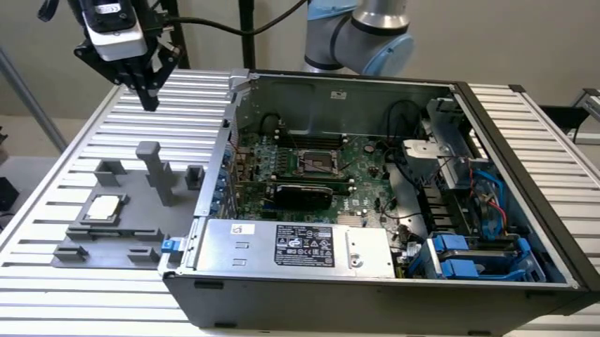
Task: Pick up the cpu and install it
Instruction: 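Reach for the cpu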
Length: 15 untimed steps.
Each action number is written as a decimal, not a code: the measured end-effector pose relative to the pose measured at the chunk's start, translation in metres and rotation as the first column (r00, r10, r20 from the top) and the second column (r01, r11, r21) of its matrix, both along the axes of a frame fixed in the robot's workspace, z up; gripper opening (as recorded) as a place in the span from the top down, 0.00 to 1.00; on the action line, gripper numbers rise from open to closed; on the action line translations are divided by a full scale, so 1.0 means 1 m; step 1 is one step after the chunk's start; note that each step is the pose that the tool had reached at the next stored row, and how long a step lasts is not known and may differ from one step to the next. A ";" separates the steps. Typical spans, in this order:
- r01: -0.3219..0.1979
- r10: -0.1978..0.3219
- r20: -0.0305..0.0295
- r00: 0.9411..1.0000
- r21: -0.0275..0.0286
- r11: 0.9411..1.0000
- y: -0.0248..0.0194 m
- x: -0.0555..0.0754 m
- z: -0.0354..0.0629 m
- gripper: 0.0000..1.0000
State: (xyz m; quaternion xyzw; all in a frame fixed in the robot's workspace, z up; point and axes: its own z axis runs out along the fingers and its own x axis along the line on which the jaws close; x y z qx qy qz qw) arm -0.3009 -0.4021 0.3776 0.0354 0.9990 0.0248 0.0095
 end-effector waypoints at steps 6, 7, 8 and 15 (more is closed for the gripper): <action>0.000 0.000 0.000 1.000 0.000 1.000 -0.0004 -0.032 -0.0087 0.89; 0.000 0.000 0.000 1.000 0.000 1.000 -0.0005 -0.036 -0.0099 0.89; 0.000 0.000 0.000 1.000 0.000 1.000 -0.0006 -0.041 -0.0110 0.89; 0.000 0.000 0.000 1.000 0.000 1.000 -0.0012 -0.073 -0.0176 0.89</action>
